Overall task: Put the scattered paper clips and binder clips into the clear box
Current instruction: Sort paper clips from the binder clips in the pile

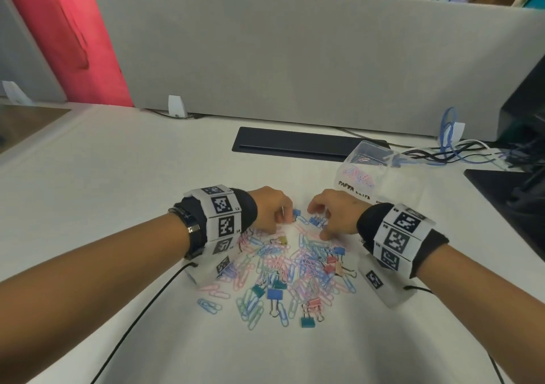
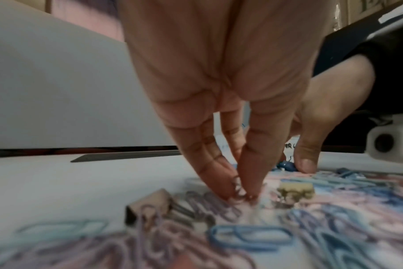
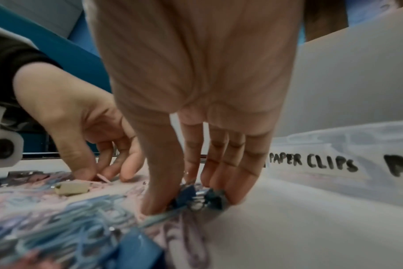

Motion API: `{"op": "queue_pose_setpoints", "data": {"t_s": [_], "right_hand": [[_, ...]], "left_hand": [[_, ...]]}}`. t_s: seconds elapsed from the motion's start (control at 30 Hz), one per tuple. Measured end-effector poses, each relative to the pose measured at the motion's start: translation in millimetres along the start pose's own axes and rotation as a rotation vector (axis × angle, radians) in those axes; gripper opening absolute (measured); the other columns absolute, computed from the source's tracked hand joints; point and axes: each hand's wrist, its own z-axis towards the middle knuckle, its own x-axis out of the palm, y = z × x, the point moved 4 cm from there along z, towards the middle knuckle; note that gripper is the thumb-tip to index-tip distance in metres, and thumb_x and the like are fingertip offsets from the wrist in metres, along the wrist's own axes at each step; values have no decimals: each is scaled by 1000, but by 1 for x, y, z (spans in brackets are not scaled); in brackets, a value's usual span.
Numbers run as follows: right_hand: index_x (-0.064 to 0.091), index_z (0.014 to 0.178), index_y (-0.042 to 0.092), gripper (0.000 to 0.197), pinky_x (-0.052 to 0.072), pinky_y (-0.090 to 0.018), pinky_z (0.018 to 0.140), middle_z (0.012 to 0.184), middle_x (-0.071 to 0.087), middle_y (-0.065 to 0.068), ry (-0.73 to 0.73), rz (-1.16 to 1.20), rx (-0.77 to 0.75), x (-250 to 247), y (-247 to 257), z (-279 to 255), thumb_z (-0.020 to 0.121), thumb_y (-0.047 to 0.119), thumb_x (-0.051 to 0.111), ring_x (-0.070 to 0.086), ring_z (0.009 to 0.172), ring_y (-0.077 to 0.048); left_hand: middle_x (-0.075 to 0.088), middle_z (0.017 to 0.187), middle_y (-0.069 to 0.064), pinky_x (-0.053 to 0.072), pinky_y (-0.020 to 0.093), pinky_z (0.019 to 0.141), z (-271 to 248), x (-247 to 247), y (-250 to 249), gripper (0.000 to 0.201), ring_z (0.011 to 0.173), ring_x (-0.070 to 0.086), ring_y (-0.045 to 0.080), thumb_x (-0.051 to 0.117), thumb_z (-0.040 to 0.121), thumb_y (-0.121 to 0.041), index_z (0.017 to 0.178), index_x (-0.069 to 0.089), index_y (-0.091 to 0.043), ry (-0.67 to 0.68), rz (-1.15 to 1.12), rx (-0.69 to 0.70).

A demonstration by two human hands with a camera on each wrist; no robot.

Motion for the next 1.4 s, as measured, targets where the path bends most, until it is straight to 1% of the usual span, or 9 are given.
{"op": "queue_pose_setpoints", "data": {"t_s": [0.2, 0.3, 0.4, 0.53, 0.7, 0.9, 1.0, 1.13, 1.4], "right_hand": [[53, 123, 10, 52, 38, -21, 70, 126, 52, -7, 22, 18, 38, 0, -2, -4, 75, 11, 72, 43, 92, -12], [57, 119, 8, 45, 37, -22, 74, 111, 55, -7, -55, 57, 61, 0, -4, -2, 77, 15, 71, 45, 91, -12], [62, 111, 5, 37, 38, -17, 60, 92, 51, 0, -102, 135, 105, 1, -5, -2, 76, 12, 72, 47, 86, -14], [64, 108, 5, 35, 34, -12, 54, 68, 45, 9, -25, 121, 144, -1, -8, -5, 74, 5, 73, 49, 83, -16], [64, 105, 6, 32, 35, -13, 54, 68, 43, 10, -5, 39, 130, 1, -7, -9, 74, 5, 72, 49, 84, -17], [60, 83, 11, 13, 36, -17, 54, 71, 49, 2, -51, -53, 52, 3, 9, -11, 78, -1, 61, 49, 80, -18], [62, 98, 6, 23, 33, -15, 52, 84, 51, -2, -39, -52, 27, 4, 13, -13, 79, -4, 55, 47, 83, -19], [61, 92, 9, 21, 31, -12, 50, 65, 39, 10, -60, -58, -17, 6, 15, -16, 76, -4, 56, 46, 80, -18], [62, 100, 5, 25, 30, -13, 51, 73, 44, 5, -124, -37, -86, 11, 17, -15, 76, 2, 57, 46, 77, -17]], "left_hand": [[56, 125, 11, 39, 20, 77, -5, 6, -10, 61, 86, 46, 14, 59, 85, -3, 140, 37, -16, 39, 43, 101], [58, 126, 10, 42, 24, 85, 0, 7, -22, 65, 100, 55, 23, 59, 87, -7, 145, 30, -12, 44, 125, 122], [54, 131, 11, 42, 29, 94, 5, 7, -30, 52, 119, 51, 25, 55, 89, -10, 139, 40, -8, 16, 218, 113], [59, 126, 14, 44, 29, 94, 6, 5, -33, 36, 116, 55, 27, 59, 87, -10, 122, 58, -2, -27, 210, 96], [64, 119, 16, 48, 31, 91, 2, 11, -31, 27, 108, 61, 30, 53, 87, -2, 112, 64, -1, -67, 214, 79], [60, 115, 15, 46, 32, 85, -1, 17, -34, 36, 94, 54, 24, 58, 87, -10, 123, 56, -1, -34, 285, 60], [59, 122, 15, 45, 32, 91, -3, 18, -33, 37, 95, 52, 24, 55, 89, -11, 125, 54, -2, -36, 257, 47], [58, 127, 14, 44, 30, 93, -7, 18, -29, 38, 116, 55, 29, 58, 88, -13, 124, 55, -3, -47, 195, 36], [65, 115, 12, 42, 23, 77, -12, 10, -15, 27, 90, 55, 19, 65, 81, -10, 106, 65, 1, -143, 8, 1]]}}
